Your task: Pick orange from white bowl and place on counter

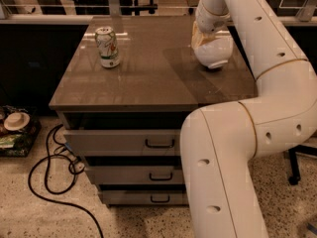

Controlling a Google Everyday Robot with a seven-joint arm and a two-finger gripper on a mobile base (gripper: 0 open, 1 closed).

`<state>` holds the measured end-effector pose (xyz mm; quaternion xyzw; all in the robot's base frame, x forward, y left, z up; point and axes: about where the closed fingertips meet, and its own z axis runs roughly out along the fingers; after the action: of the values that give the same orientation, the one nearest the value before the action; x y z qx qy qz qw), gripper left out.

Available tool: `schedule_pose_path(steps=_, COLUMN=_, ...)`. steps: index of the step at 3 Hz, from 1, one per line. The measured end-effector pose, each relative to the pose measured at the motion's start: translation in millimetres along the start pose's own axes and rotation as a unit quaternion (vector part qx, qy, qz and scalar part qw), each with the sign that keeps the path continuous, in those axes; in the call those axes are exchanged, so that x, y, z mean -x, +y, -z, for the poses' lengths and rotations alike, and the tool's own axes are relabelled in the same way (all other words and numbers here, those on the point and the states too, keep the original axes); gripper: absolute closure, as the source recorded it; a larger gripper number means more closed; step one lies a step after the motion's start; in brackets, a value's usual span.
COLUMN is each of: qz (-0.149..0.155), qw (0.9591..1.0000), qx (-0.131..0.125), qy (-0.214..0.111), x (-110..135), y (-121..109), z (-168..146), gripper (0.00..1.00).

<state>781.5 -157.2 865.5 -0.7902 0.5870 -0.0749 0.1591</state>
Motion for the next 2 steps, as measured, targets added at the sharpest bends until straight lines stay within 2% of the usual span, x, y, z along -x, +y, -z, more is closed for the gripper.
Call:
schedule_pose_path(steps=1, qz=-0.007, qw=0.9999, qx=-0.013, qy=0.003, x=-3.2, y=-3.5, z=9.1, gripper=0.22)
schedule_pose_path(steps=2, qz=-0.009, qw=0.9997, qx=-0.021, qy=0.003, x=-3.5, y=-5.8, z=14.7, gripper=0.01)
